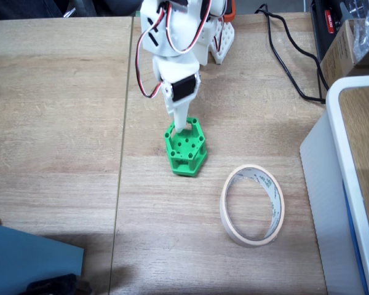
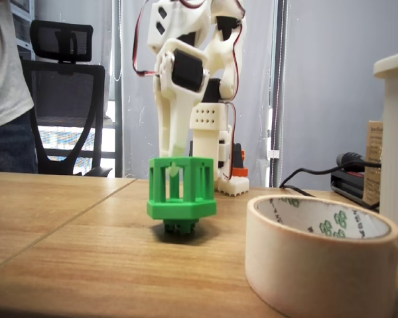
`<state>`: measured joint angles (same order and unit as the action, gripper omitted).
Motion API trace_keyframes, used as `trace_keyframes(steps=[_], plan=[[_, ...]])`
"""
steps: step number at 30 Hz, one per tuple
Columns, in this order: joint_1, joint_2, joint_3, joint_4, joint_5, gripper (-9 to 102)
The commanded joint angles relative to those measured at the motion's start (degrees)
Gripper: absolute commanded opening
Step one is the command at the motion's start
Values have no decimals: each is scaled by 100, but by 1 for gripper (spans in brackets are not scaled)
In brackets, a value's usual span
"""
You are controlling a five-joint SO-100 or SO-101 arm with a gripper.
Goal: Grasp a component and put it in the bin.
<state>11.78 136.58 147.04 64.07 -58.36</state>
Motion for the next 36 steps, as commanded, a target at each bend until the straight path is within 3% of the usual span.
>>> trace_keyframes(steps=[1,15,28,36], plan=[[18,-229,-97,-53,-62,13],[-193,-923,-185,-62,-62,12],[-668,-325,-185,-62,-53,0],[-729,132,-1441,-62,26,0]])
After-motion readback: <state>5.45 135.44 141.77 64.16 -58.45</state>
